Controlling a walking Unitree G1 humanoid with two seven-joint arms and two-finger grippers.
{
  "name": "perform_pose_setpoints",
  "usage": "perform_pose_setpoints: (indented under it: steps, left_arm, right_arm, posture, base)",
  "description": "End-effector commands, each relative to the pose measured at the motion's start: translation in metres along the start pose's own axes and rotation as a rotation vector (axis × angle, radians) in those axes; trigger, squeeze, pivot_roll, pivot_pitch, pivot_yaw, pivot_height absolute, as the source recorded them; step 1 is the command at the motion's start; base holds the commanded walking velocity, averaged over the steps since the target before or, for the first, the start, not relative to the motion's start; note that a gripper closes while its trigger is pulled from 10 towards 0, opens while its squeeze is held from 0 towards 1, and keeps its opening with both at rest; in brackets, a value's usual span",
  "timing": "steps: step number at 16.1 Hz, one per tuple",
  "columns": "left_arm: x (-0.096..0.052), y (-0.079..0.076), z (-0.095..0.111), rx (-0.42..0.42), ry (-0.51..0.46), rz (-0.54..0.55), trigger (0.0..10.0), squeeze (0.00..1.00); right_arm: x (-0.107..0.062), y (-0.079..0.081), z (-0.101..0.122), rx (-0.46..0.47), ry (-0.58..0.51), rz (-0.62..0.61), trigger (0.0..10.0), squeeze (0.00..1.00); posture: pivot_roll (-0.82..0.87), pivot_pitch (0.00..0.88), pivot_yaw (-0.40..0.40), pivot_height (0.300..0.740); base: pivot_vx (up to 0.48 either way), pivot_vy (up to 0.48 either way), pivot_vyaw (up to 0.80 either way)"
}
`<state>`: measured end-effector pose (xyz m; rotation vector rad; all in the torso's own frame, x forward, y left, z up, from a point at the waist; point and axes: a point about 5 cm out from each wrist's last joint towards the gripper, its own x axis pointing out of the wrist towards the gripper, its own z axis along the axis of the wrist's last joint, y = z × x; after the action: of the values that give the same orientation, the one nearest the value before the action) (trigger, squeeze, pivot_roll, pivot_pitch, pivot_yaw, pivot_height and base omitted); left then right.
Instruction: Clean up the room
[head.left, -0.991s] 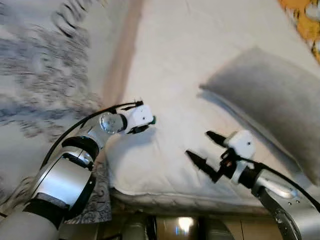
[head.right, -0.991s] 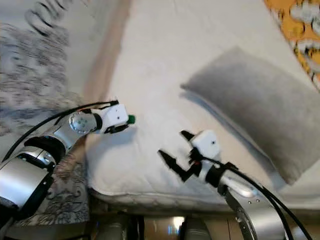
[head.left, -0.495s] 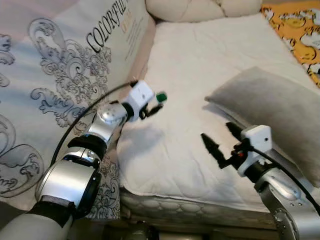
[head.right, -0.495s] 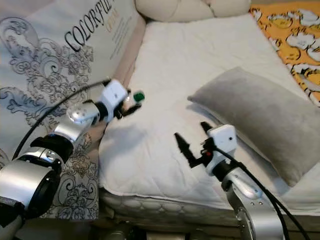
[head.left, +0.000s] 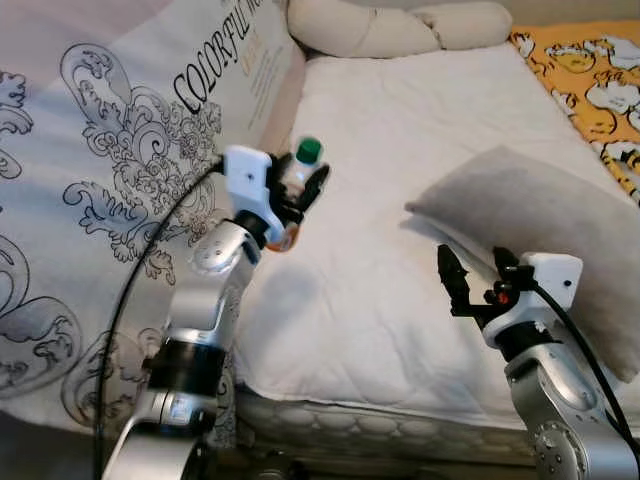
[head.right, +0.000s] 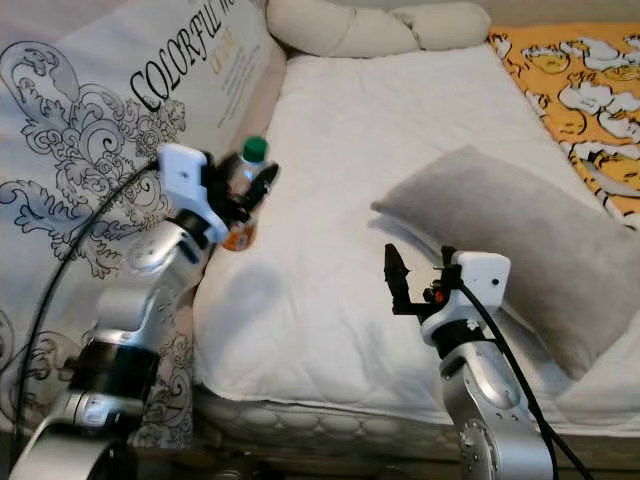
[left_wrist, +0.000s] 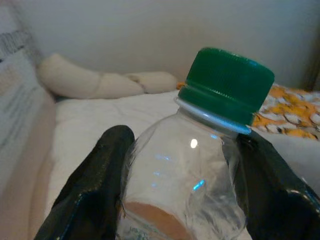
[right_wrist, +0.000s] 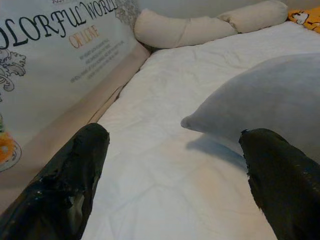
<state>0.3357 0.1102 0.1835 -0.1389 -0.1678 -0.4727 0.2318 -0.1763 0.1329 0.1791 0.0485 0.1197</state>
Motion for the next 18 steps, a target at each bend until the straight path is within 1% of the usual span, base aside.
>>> perform_pose_setpoints:
  steps: [1, 3, 4, 5, 6, 7, 8, 9, 10, 11, 12, 13, 14, 16, 18]
  left_arm:
    - [-0.014, 0.004, 0.005, -0.013, 0.011, 0.078, 10.0, 0.00]
    - [-0.031, 0.007, 0.006, 0.038, 0.034, 0.156, 10.0, 0.00]
    - [-0.039, 0.007, 0.006, 0.079, 0.044, 0.173, 10.0, 0.00]
    - [-0.054, 0.003, 0.002, 0.167, 0.083, 0.165, 10.0, 0.00]
    - [-0.063, 0.000, -0.002, 0.197, 0.113, 0.165, 10.0, 0.00]
    - [-0.070, 0.000, -0.004, 0.194, 0.136, 0.188, 10.0, 0.00]
    - [-0.073, 0.000, -0.005, 0.190, 0.148, 0.200, 10.0, 0.00]
    - [-0.081, 0.000, -0.005, 0.195, 0.177, 0.230, 10.0, 0.00]
    - [-0.086, 0.003, -0.005, 0.223, 0.201, 0.250, 10.0, 0.00]
    - [-0.089, 0.004, -0.006, 0.225, 0.213, 0.261, 10.0, 0.00]
    - [-0.090, 0.006, -0.006, 0.236, 0.223, 0.271, 10.0, 0.00]
    - [-0.093, 0.008, -0.006, 0.261, 0.244, 0.276, 10.0, 0.00]
    - [-0.093, 0.008, -0.006, 0.267, 0.250, 0.278, 10.0, 0.00]
    - [-0.100, 0.007, -0.011, 0.243, 0.311, 0.273, 10.0, 0.00]
    - [-0.101, 0.006, -0.012, 0.218, 0.318, 0.269, 10.0, 0.00]
  right_arm:
    - [0.000, 0.007, 0.001, 0.002, 0.009, 0.014, 10.0, 0.00]
    - [0.001, 0.014, -0.002, -0.018, 0.026, 0.037, 10.0, 0.00]
    - [0.002, 0.017, -0.002, -0.034, 0.025, 0.050, 10.0, 0.00]
    - [0.004, 0.023, -0.003, -0.033, 0.034, 0.071, 10.0, 0.00]
    - [0.004, 0.025, -0.003, -0.033, 0.037, 0.078, 10.0, 0.00]
    - [0.005, 0.025, -0.003, -0.042, 0.039, 0.079, 10.0, 0.00]
    - [0.005, 0.024, -0.003, -0.049, 0.040, 0.078, 10.0, 0.00]
    - [0.005, 0.023, -0.005, -0.071, 0.048, 0.074, 10.0, 0.00]
    - [0.006, 0.023, -0.008, -0.055, 0.059, 0.075, 10.0, 0.00]
    - [0.007, 0.024, -0.009, -0.038, 0.064, 0.081, 10.0, 0.00]
    - [0.007, 0.025, -0.009, -0.045, 0.070, 0.097, 10.0, 0.00]
    - [0.008, 0.027, -0.010, -0.091, 0.070, 0.120, 10.0, 0.00]
    - [0.009, 0.027, -0.010, -0.103, 0.073, 0.128, 10.0, 0.00]
    - [0.010, 0.030, -0.011, -0.106, 0.072, 0.155, 10.0, 0.00]
    - [0.010, 0.030, -0.011, -0.113, 0.075, 0.167, 10.0, 0.00]
  posture:
    - [-0.06, 0.000, 0.085, 0.740]
    - [-0.05, 0.000, 0.077, 0.740]
    - [-0.05, 0.000, 0.072, 0.740]
    - [-0.05, 0.000, 0.069, 0.740]
    - [-0.04, 0.000, 0.067, 0.740]
    - [-0.04, 0.000, 0.065, 0.740]
    - [-0.04, 0.000, 0.065, 0.740]
    - [-0.02, 0.000, 0.063, 0.740]
    - [-0.02, 0.000, 0.061, 0.740]
    - [-0.02, 0.000, 0.061, 0.740]
    - [-0.01, 0.000, 0.059, 0.740]
    - [-0.01, 0.000, 0.059, 0.740]
    - [-0.01, 0.000, 0.059, 0.740]
    - [-0.01, 0.000, 0.066, 0.740]
    - [0.00, 0.000, 0.064, 0.740]
  base:
    - [0.000, 0.000, 0.00]
    - [0.000, 0.000, 0.00]
    - [0.000, 0.000, 0.00]
    - [0.000, 0.000, 0.00]
    - [0.000, -0.394, 0.00]
    - [0.000, -0.480, 0.00]
    - [0.000, -0.480, 0.00]
    - [0.000, -0.480, 0.00]
    - [0.000, -0.480, 0.00]
    - [0.000, -0.480, 0.00]
    - [0.000, -0.480, 0.00]
    - [0.000, -0.382, 0.80]
    - [0.000, -0.382, 0.80]
    - [0.000, 0.000, 0.80]
    - [0.000, 0.000, 0.80]
